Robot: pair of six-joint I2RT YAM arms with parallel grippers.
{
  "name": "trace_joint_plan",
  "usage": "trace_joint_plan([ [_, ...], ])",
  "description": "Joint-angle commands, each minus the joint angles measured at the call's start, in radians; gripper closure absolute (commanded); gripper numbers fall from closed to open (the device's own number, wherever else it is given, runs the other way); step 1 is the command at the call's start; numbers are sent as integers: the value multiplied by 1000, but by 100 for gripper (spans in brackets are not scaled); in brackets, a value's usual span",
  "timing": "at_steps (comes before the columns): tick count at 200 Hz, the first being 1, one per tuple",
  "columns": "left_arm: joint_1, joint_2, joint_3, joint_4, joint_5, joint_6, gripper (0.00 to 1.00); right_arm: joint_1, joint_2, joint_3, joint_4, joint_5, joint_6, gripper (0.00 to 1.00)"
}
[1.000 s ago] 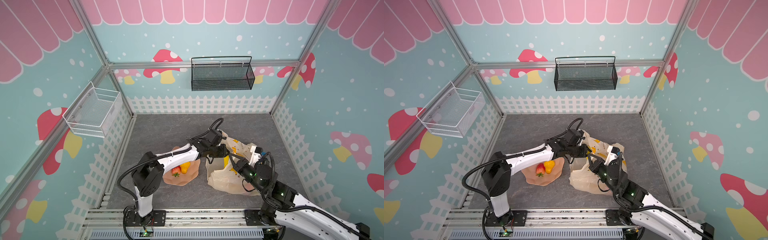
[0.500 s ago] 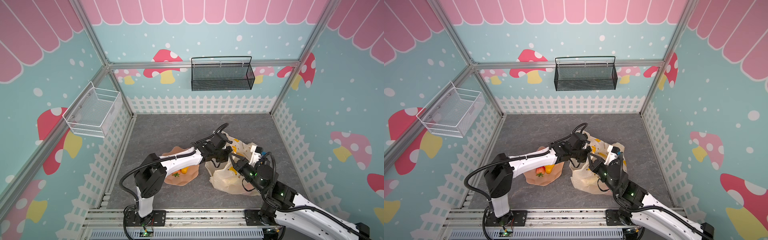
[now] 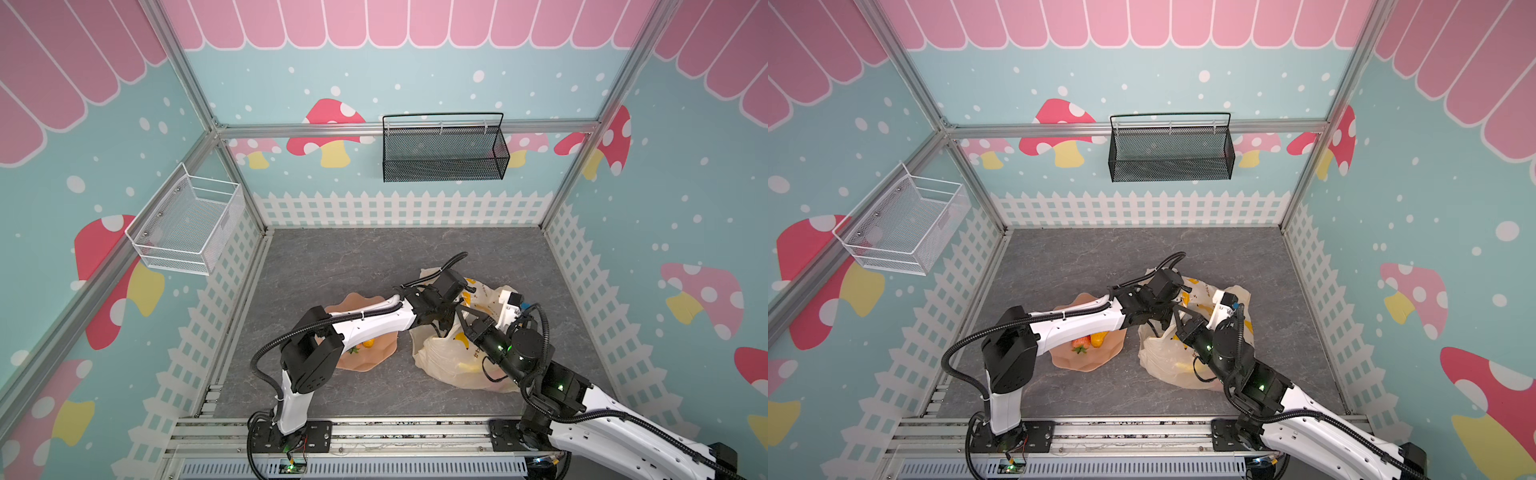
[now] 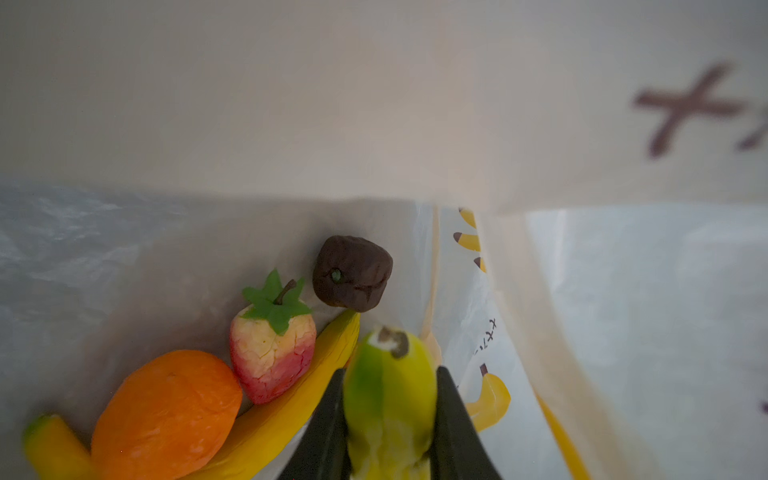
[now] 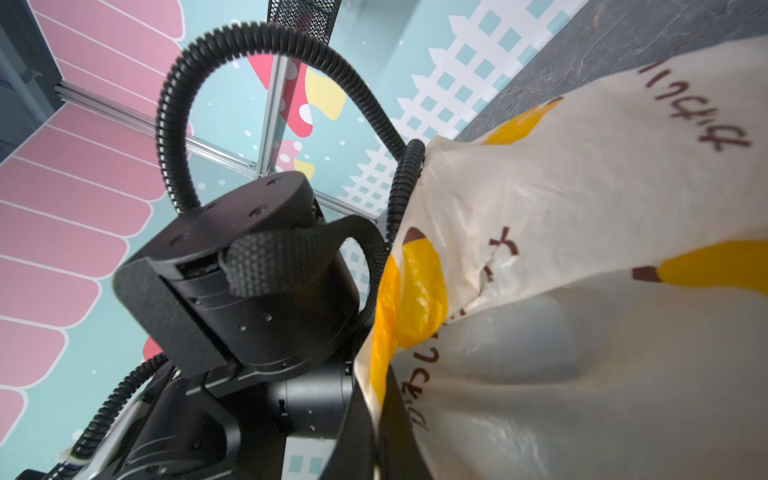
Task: Place the fruits into the plastic bag
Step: 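Lower the banana deep into the bag held by the right gripper, then open the left gripper, release the banana, and withdraw toward the bowl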
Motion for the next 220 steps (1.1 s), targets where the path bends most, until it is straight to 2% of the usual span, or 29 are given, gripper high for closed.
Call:
trace_joint_plan([
  [1, -10, 11, 28, -46, -12, -33, 96, 3, -3, -13, 26, -6, -5, 100],
  [18, -10, 33, 46, -51, 38, -40, 84, 3, -7, -14, 25, -5, -5, 100],
  [57, -8, 38, 38, -63, 49, -62, 57, 2, -15, -13, 17, -1, -8, 100],
  [138, 16, 21, 10, -65, 62, -97, 53, 3, -25, -11, 4, 8, -13, 100],
  [159, 36, -11, -4, -65, 47, -91, 49, 3, -40, -13, -6, 14, -13, 100],
  [168, 44, -26, -8, -73, 35, -78, 41, 3, -47, -13, -12, 17, -13, 100],
  [186, 67, -58, -28, -83, 18, -65, 32, 2, -60, -14, -27, 23, -11, 100],
  [220, 109, -94, -46, -111, 37, -43, 31, 3, -76, -18, -45, 28, -7, 100],
])
